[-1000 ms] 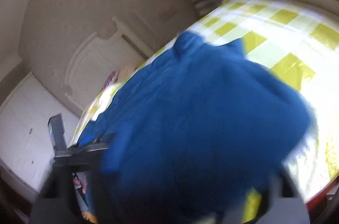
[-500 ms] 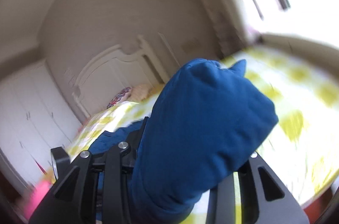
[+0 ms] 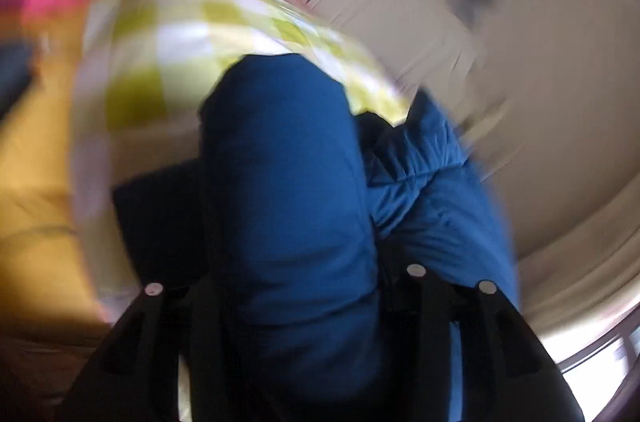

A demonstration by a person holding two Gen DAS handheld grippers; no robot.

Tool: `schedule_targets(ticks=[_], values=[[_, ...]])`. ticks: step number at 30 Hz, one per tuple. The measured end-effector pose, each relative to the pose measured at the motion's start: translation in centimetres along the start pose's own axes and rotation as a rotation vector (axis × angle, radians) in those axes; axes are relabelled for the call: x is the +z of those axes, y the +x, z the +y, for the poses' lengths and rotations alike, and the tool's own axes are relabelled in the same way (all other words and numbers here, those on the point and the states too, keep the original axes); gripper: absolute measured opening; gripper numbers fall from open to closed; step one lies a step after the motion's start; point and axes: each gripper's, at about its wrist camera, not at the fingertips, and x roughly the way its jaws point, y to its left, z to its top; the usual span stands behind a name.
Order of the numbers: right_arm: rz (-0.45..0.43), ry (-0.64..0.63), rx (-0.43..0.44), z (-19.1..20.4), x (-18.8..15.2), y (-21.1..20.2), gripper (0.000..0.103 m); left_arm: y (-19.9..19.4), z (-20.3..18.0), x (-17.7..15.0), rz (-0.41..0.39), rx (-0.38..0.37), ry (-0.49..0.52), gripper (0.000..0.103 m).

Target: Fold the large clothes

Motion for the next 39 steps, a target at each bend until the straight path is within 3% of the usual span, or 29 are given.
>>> schedule_targets(ticks=[3,7,10,11,13,14,15,16,18,21,25,28,30,33,36,39], values=[[-0.003,0.067,0.024,-1.3,-0.4,0.0,0.043,2.4,-3.1,1.0,0.047,-0.02,0.114,0.098],[-0.008,0.041,-0.01,-0.9,-0.5,-0.2,0.046,7.8,-8.8,3.6,0.091,-0.081,0.25,0.098],[-0.015,0.03,-0.028,-0.7,-0.6,-0.3,0.047,11.8,-13.3,5.0,0.099,-0.044,0.417,0.098],[-0.021,0.03,-0.024,-0.9,-0.7,-0.4,0.05,14.5,-14.2,4.7,0.138,-0.019,0.482,0.098],[-0.054,0.027,0.012,-1.2,-1.1,-1.7,0.06,19.5,-13.0,3.2,0.233,0.11,0.539,0.099],[-0.076,0.04,0.048,-1.6,-1.5,-2.5,0.071,21.8,-11.4,1.7,0.263,0.122,0.553,0.099],[-0.115,0.083,0.116,-2.5,-2.0,-3.9,0.075,22.1,-9.8,0.8,0.25,0.066,0.514,0.099],[-0.148,0.127,0.187,-3.6,-2.6,-5.0,0.077,22.2,-7.9,0.6,0.239,0.016,0.426,0.099],[-0.235,0.291,0.342,-7.6,-4.7,-7.6,0.077,22.1,-5.4,0.7,0.233,0.007,0.324,0.099],[-0.266,0.488,0.392,-14.2,-7.5,-7.6,0.076,21.9,-4.7,0.5,0.226,0.03,0.316,0.099],[-0.234,0.713,0.345,-23.3,-10.5,-3.6,0.073,21.9,-5.2,0.6,0.219,0.056,0.342,0.099],[-0.082,0.857,0.382,-29.6,-11.5,5.7,0.042,21.0,-5.0,0.5,0.2,0.074,0.332,0.099],[-0.021,0.904,0.427,-31.6,-11.7,10.9,0.035,20.1,-4.5,0.4,0.179,0.089,0.313,0.099],[0.027,0.848,0.477,-31.7,-10.0,17.4,0.035,19.6,-3.5,0.1,0.159,0.079,0.275,0.099],[0.212,0.707,0.482,-28.0,-8.9,25.2,0.037,19.6,-2.8,0.1,0.146,0.089,0.246,0.099],[0.221,0.693,0.455,-25.8,-7.6,26.0,0.037,19.7,-1.4,0.1,0.15,0.067,0.182,0.099]])
